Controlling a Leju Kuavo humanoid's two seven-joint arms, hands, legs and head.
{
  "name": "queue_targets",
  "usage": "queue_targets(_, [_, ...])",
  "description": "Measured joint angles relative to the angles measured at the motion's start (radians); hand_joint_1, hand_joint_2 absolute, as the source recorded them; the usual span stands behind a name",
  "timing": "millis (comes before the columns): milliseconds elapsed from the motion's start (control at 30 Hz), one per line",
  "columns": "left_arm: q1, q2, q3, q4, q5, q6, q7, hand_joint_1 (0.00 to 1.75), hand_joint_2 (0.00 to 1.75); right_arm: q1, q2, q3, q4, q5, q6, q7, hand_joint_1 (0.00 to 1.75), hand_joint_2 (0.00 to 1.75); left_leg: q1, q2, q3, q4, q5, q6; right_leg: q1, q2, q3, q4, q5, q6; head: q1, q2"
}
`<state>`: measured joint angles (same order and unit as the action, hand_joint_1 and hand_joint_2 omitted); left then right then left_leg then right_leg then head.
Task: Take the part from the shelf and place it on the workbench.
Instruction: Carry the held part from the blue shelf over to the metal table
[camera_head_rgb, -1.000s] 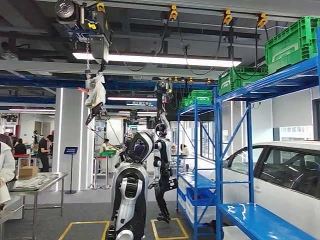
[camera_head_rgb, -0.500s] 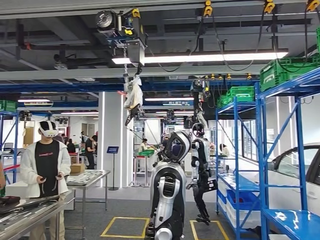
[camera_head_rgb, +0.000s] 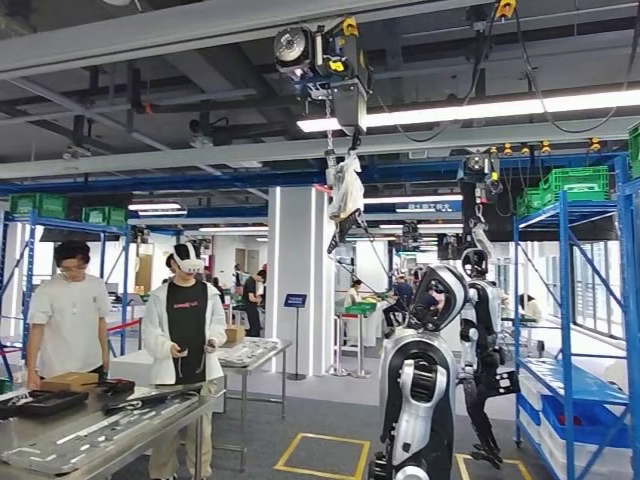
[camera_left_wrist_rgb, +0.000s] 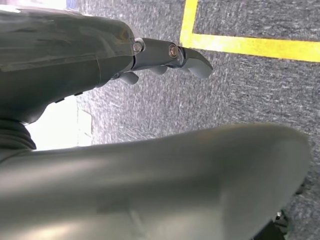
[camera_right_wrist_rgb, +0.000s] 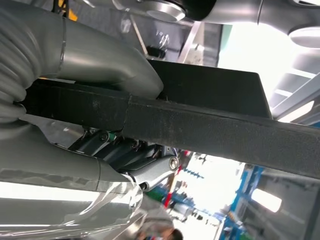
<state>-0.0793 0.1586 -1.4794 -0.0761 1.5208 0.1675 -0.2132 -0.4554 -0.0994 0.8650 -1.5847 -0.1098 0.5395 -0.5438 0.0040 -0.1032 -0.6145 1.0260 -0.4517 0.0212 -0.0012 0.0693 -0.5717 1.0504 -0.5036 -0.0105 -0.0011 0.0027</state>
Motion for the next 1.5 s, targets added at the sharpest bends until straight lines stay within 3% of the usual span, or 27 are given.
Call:
queue_targets(67, [0.002,-0.003,-0.001,0.0,0.0,0.001,0.003,0.0,1.75,0.003,0.0,0.002,-0.001,0.002,-0.003,0.0,1.75,1.75,0.005,-0.022,-0.009,-0.001,0.005,-0.009,0.002,0.01,0.011,-0.03,0.004,-0.001,-0.001,0.0])
queue_targets(133, [0.007,-0.003,-0.004,0.0,-0.001,0.004,0.007,0.0,1.75,0.005,0.004,0.005,-0.003,0.008,-0.008,0.0,1.75,1.75,0.006,-0.025,-0.014,-0.001,0.006,-0.019,0.0,-0.013,0.016,-0.042,0.007,-0.004,-0.001,0.001])
queue_targets(167, [0.009,-0.003,-0.006,0.0,-0.001,0.005,0.009,0.0,1.75,0.005,0.007,0.006,-0.004,0.011,-0.011,-0.001,1.75,1.75,0.004,-0.005,-0.021,0.013,-0.005,-0.023,-0.002,-0.025,0.02,-0.048,0.009,-0.007,-0.001,0.001])
queue_targets(233, [0.005,-0.003,-0.01,0.0,-0.001,0.007,0.011,0.0,1.75,0.007,0.01,0.006,-0.005,0.016,-0.016,-0.004,1.75,1.75,0.003,0.056,-0.061,0.099,-0.057,-0.031,-0.005,-0.056,0.025,-0.056,0.012,-0.011,-0.001,0.0])
queue_targets(300, [-0.001,-0.003,-0.014,0.0,-0.002,0.007,0.006,0.0,1.75,0.012,0.011,0.006,-0.005,0.02,-0.018,-0.008,1.75,1.75,0.011,0.084,-0.122,0.225,-0.11,-0.042,-0.004,-0.087,0.025,-0.056,0.011,-0.012,-0.001,0.0])
queue_targets(333, [-0.001,-0.003,-0.017,0.0,-0.002,0.007,0.002,0.0,1.75,0.015,0.013,0.006,-0.005,0.021,-0.018,-0.01,1.75,1.75,0.016,0.089,-0.137,0.258,-0.116,-0.047,-0.004,-0.102,0.025,-0.055,0.009,-0.01,-0.001,0.0])
queue_targets(367, [-0.001,-0.002,-0.02,0.0,-0.002,0.007,-0.002,0.0,1.75,0.018,0.014,0.007,-0.005,0.022,-0.018,-0.012,1.75,1.75,0.021,0.093,-0.135,0.256,-0.105,-0.051,-0.004,-0.115,0.026,-0.055,0.008,-0.008,-0.001,0.0])
queue_targets(400, [0.0,-0.001,-0.022,0.0,-0.002,0.008,-0.006,0.0,1.75,0.019,0.015,0.007,-0.005,0.022,-0.018,-0.013,1.75,1.75,0.025,0.1,-0.111,0.213,-0.077,-0.055,-0.005,-0.127,0.028,-0.054,0.005,-0.005,-0.001,0.0])
queue_targets(467, [-0.002,0.002,-0.025,0.0,-0.002,0.008,-0.014,0.0,1.75,0.019,0.019,0.007,-0.006,0.022,-0.017,-0.014,1.75,1.75,0.027,0.136,-0.04,0.08,-0.021,-0.06,-0.003,-0.149,0.033,-0.05,-0.003,0.007,-0.001,0.0])
queue_targets(533, [-0.006,0.003,-0.027,0.0,-0.002,0.008,-0.02,0.0,1.75,0.018,0.021,0.007,-0.009,0.022,-0.017,-0.014,1.75,1.75,0.02,0.158,-0.005,0.009,-0.004,-0.048,0.001,-0.166,0.036,-0.046,-0.01,0.02,-0.001,0.0])
queue_targets(600, [-0.004,0.003,-0.027,0.0,-0.001,0.008,-0.021,0.0,1.75,0.018,0.021,0.007,-0.01,0.022,-0.016,-0.015,1.75,1.75,0.014,0.143,-0.008,0.007,-0.007,-0.03,0.0,-0.181,0.04,-0.047,-0.013,0.03,-0.001,0.0])
queue_targets(667, [0.0,0.003,-0.028,0.0,-0.001,0.01,-0.018,0.0,1.75,0.018,0.021,0.006,-0.01,0.019,-0.016,-0.017,1.75,1.75,0.012,0.125,-0.009,0.006,-0.005,-0.015,-0.007,-0.159,0.039,-0.033,-0.032,0.04,-0.001,0.0])
queue_targets(733, [-0.002,0.004,-0.029,0.0,-0.002,0.011,-0.013,0.0,1.75,0.02,0.017,0.006,-0.009,0.016,-0.015,-0.021,1.75,1.75,0.012,0.107,-0.009,0.004,-0.003,-0.003,-0.011,-0.106,0.003,0.052,-0.087,0.043,-0.001,0.0])
queue_targets(800, [-0.006,0.003,-0.03,0.0,-0.002,0.011,-0.012,0.0,1.75,0.022,0.011,0.006,-0.008,0.015,-0.013,-0.022,1.75,1.75,0.007,0.084,-0.01,0.004,-0.002,0.005,-0.008,-0.079,-0.065,0.193,-0.146,0.037,-0.001,0.0])
queue_targets(833, [-0.007,0.003,-0.03,0.0,-0.002,0.01,-0.012,0.0,1.75,0.024,0.009,0.006,-0.006,0.015,-0.011,-0.022,1.75,1.75,0.003,0.071,-0.01,0.004,-0.001,0.007,-0.006,-0.075,-0.091,0.24,-0.156,0.033,-0.001,0.0])
queue_targets(867, [-0.007,0.003,-0.031,0.0,-0.002,0.01,-0.012,0.0,1.75,0.024,0.007,0.007,-0.004,0.015,-0.009,-0.022,1.75,1.75,-0.001,0.056,-0.009,0.004,-0.001,0.009,-0.003,-0.072,-0.101,0.251,-0.145,0.027,-0.001,0.0])
queue_targets(933, [-0.006,-0.001,-0.033,0.0,-0.002,0.008,-0.01,0.0,1.75,0.022,0.006,0.007,-0.002,0.013,-0.006,-0.018,1.75,1.75,-0.005,0.028,-0.006,0.005,0.0,0.01,0.005,-0.053,-0.064,0.156,-0.073,0.011,-0.001,0.0])
queue_targets(1000, [-0.009,-0.009,-0.035,0.0,-0.002,0.008,-0.009,0.0,1.75,0.016,0.005,0.007,-0.001,0.008,-0.004,-0.014,1.75,1.75,-0.005,0.002,-0.005,0.005,0.001,0.009,0.011,-0.004,-0.01,0.027,-0.009,-0.006,-0.001,0.0])
queue_targets(1067, [-0.01,-0.016,-0.035,-0.001,-0.002,0.008,-0.008,0.0,1.75,0.009,0.004,0.007,0.0,0.004,-0.003,-0.011,1.75,1.75,0.0,-0.021,-0.012,0.005,0.005,0.003,0.013,0.02,0.012,-0.027,0.005,-0.012,-0.001,0.0])
queue_targets(1133, [-0.006,-0.018,-0.036,-0.001,-0.002,0.008,-0.005,0.0,1.75,0.003,0.004,0.007,0.0,0.002,-0.002,-0.009,1.75,1.75,0.003,-0.038,-0.018,0.004,0.009,-0.006,0.012,-0.002,0.018,-0.042,0.007,-0.011,-0.001,0.0])
queue_targets(1200, [-0.003,-0.021,-0.038,-0.001,-0.002,0.007,-0.002,0.0,1.75,0.0,0.005,0.008,0.0,0.0,-0.001,-0.007,1.75,1.75,-0.001,0.001,-0.031,0.029,-0.011,-0.013,0.008,-0.029,0.028,-0.059,0.014,-0.013,-0.001,0.0])
queue_targets(1267, [-0.008,-0.022,-0.04,-0.001,-0.002,0.004,0.001,0.0,1.75,-0.001,0.003,0.009,0.001,-0.003,0.0,-0.002,1.75,1.75,0.0,0.063,-0.078,0.126,-0.066,-0.023,0.007,-0.06,0.033,-0.067,0.016,-0.015,-0.001,0.0])
queue_targets(1333, [-0.012,-0.025,-0.042,-0.001,-0.003,0.001,0.007,0.0,1.75,0.0,-0.001,0.011,0.004,-0.01,0.0,0.004,1.75,1.75,0.011,0.086,-0.134,0.239,-0.11,-0.035,0.006,-0.093,0.032,-0.066,0.013,-0.013,-0.001,0.0])
queue_targets(1367, [-0.011,-0.027,-0.044,-0.001,-0.004,-0.001,0.012,0.0,1.75,0.001,-0.003,0.013,0.006,-0.013,0.001,0.007,1.75,1.75,0.017,0.091,-0.142,0.257,-0.108,-0.041,0.006,-0.108,0.032,-0.066,0.011,-0.011,-0.001,0.0])
queue_targets(1400, [-0.009,-0.029,-0.046,-0.001,-0.004,-0.001,0.016,0.0,1.75,0.002,-0.005,0.014,0.008,-0.017,0.002,0.008,1.75,1.75,0.023,0.097,-0.13,0.237,-0.089,-0.047,0.005,-0.121,0.034,-0.066,0.009,-0.008,-0.001,0.0])
queue_targets(1467, [-0.006,-0.034,-0.051,-0.001,-0.005,-0.002,0.019,0.0,1.75,0.004,-0.01,0.017,0.01,-0.021,0.003,0.01,1.75,1.75,0.029,0.128,-0.063,0.115,-0.032,-0.058,0.002,-0.144,0.038,-0.063,0.001,0.004,-0.001,0.0])
queue_targets(1500, [-0.007,-0.037,-0.052,-0.001,-0.005,-0.002,0.02,0.0,1.75,0.004,-0.013,0.019,0.012,-0.023,0.004,0.01,1.75,1.75,0.028,0.144,-0.033,0.058,-0.013,-0.055,0.004,-0.155,0.04,-0.059,-0.004,0.012,-0.001,0.0])
